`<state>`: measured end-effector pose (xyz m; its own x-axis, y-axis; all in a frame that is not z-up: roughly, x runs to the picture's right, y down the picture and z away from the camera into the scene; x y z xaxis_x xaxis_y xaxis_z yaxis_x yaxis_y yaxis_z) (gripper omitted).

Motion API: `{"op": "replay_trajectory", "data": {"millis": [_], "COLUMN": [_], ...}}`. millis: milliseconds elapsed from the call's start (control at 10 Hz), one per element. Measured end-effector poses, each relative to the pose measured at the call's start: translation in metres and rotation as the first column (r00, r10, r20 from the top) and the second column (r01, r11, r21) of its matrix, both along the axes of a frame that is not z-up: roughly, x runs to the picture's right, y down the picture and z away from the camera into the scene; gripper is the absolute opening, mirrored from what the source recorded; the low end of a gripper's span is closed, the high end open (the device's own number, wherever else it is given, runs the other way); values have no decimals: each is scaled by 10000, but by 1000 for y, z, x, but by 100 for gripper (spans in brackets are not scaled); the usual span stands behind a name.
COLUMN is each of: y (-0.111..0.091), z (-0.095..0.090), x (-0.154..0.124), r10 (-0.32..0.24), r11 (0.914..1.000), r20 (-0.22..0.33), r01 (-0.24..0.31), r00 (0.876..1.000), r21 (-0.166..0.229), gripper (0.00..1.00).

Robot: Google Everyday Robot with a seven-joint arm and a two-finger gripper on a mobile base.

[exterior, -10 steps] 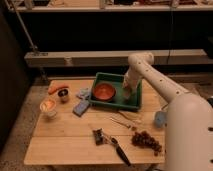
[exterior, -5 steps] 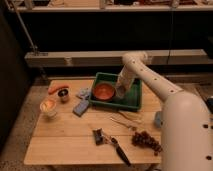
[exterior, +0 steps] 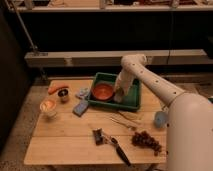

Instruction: Wipe tray with eraser

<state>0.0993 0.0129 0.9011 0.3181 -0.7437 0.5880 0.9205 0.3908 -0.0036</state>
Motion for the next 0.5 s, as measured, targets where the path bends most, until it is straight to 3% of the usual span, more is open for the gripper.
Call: {"op": "replay_trajectory", "data": {"millis": [500], "y": [16], "z": [-5], "x": [36], "r10": [32], "r11": [9997], "r20": [-422], "r01": [-43], "r00": [9991], "r21": [-256], "gripper": [0]}}
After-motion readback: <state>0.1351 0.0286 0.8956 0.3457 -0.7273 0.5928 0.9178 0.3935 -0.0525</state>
